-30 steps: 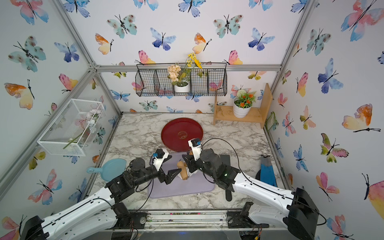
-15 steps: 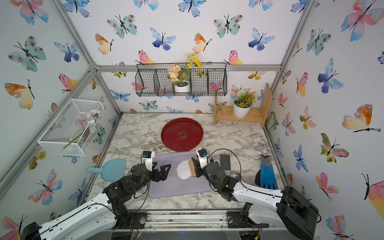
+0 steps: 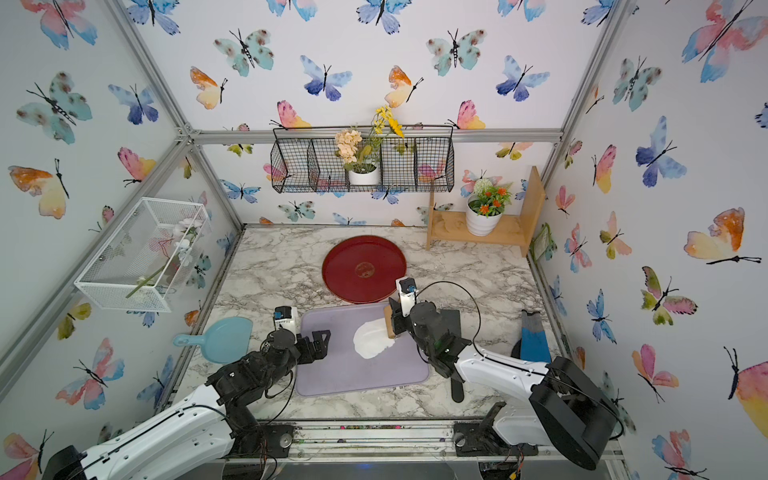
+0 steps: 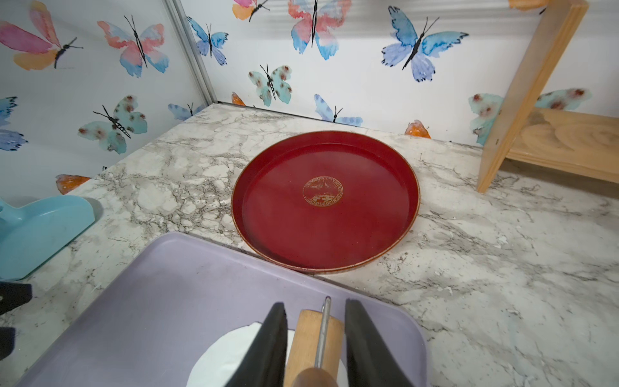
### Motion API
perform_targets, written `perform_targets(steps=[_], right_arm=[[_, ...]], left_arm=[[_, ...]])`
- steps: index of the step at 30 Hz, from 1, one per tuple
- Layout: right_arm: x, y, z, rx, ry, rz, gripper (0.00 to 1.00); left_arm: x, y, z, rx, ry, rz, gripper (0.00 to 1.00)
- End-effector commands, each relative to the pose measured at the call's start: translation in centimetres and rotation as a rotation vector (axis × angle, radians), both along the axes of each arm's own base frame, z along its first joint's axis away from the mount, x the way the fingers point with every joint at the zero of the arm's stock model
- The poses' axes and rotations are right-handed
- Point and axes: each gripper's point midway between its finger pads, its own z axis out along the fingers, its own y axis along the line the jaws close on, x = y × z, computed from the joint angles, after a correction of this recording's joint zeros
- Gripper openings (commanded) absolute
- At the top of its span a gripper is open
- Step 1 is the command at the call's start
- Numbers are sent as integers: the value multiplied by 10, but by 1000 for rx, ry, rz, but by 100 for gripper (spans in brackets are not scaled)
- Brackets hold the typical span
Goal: Roll out the dumpling wrappers from the dough
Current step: Flatten out the dough on the work surface.
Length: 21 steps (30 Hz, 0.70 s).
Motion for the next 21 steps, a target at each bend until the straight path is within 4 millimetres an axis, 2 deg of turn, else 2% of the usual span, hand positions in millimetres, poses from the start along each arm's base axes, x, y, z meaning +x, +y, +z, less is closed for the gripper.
perform_targets(steps=[1,7,12,17,21], right_arm=[[0,9,10,45,9,55,2],[2,0,-6,29,37,49,2],[2,-2,-28,-9,75,57,2],[-5,0,-55,-59,152,93,2],[-16,3,-70,-74,202,141,2]], left_arm=[[0,9,-5,29,8,36,99],[-1,11,-14,37,31,43,99],[-1,13,-19,40,53,48,99],[-1,15,-19,41,53,58,99],[-1,17,-19,44,51,61,99]])
